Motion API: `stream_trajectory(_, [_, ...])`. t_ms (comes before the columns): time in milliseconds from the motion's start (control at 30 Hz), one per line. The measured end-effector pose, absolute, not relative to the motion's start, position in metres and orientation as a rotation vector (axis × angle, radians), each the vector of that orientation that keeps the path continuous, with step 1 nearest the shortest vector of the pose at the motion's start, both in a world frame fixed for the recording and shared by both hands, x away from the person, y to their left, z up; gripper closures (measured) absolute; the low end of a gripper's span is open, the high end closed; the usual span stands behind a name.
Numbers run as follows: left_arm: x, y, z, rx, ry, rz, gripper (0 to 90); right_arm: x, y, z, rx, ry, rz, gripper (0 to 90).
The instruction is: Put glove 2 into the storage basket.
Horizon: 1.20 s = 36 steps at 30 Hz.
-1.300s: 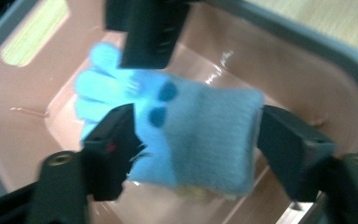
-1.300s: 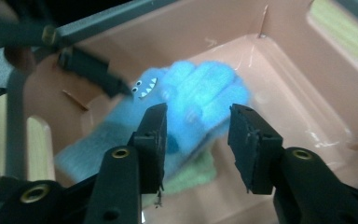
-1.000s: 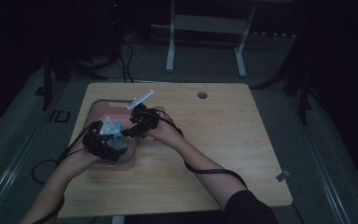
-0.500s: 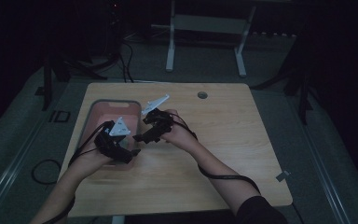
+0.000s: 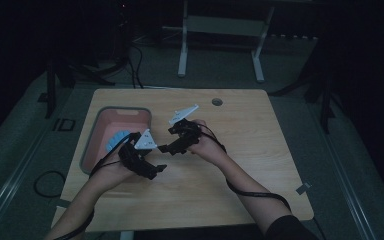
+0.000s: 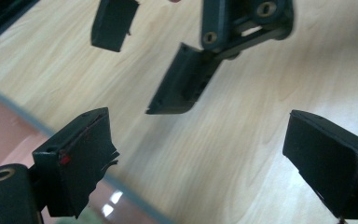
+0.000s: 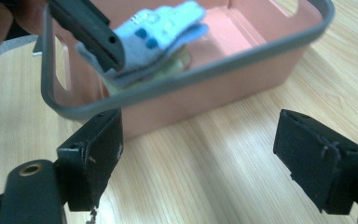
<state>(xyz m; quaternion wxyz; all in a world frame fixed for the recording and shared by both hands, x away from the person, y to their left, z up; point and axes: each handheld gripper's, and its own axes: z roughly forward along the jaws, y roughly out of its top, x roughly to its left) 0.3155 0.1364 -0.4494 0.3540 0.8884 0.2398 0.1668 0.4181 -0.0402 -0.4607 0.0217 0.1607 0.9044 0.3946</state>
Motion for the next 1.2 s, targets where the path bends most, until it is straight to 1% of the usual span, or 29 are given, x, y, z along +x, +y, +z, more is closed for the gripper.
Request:
stream_trajectory(300, [0.312, 0.119, -0.448, 2.259, 0.564, 0.41, 8.7, 0.418, -0.068, -0.467, 0.553, 2.779, 1.233, 15.9])
stream_trajectory(667, [0.311, 0.096, -0.463, 2.292, 0.506, 0.363, 8.7, 0.412, -0.094, -0.486, 0.6, 2.786, 1.233, 15.7])
stream_trajectory(1000, [0.308, 0.083, -0.473, 2.279, 0.451, 0.352, 8.7, 0.409, -0.115, -0.501, 0.627, 2.771, 1.24, 15.7])
stream_trajectory(1200, [0.309, 0.076, -0.484, 2.283, 0.439, 0.292, 8.6, 0.404, -0.126, -0.509, 0.644, 2.77, 1.216, 15.4])
